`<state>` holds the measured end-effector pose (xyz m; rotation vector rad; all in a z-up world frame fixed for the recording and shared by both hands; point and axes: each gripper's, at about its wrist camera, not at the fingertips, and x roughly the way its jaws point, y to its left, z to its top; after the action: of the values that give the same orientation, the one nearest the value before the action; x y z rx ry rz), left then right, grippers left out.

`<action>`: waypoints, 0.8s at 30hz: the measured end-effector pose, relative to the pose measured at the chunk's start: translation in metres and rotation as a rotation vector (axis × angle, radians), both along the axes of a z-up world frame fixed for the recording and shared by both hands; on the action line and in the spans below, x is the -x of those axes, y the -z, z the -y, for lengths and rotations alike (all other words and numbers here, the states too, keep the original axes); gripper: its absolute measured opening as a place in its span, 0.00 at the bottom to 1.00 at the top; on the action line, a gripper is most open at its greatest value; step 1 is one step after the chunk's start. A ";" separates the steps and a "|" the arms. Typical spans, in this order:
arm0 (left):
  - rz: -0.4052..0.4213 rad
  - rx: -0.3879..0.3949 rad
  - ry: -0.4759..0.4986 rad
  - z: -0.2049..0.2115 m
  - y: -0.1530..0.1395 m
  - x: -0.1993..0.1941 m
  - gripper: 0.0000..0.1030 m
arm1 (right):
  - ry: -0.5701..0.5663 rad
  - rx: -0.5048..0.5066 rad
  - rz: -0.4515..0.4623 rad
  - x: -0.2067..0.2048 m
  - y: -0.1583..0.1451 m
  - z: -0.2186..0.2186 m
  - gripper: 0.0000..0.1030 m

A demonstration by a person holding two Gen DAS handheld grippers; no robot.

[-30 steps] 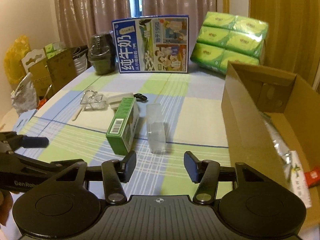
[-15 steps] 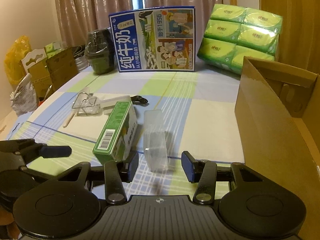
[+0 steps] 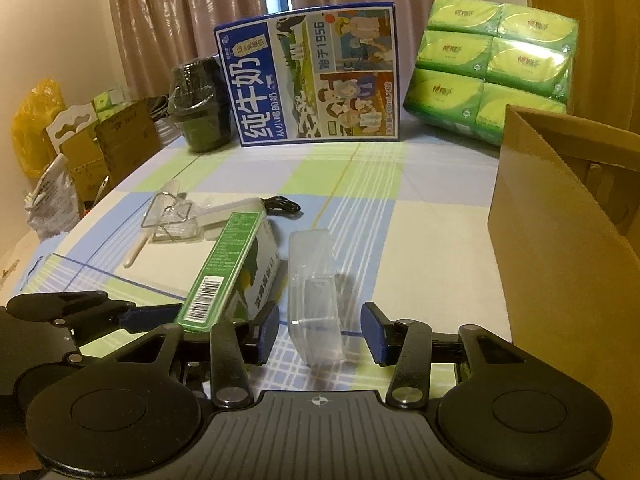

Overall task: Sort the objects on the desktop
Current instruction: 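Grasp the green box with the left tool while the right tool grasps the clear plastic case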

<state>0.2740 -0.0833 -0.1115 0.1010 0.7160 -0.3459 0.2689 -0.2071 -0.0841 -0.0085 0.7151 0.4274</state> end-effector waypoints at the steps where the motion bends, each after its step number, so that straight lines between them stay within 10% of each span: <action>1: 0.004 -0.004 -0.006 -0.001 0.000 0.000 0.41 | -0.003 0.002 0.000 -0.001 0.001 -0.001 0.42; 24: 0.018 0.002 -0.002 -0.012 0.000 -0.008 0.36 | 0.003 0.031 -0.022 -0.021 0.020 -0.014 0.29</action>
<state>0.2816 -0.0710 -0.1118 0.1011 0.6976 -0.3432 0.2904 -0.1929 -0.1037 -0.0319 0.7436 0.4138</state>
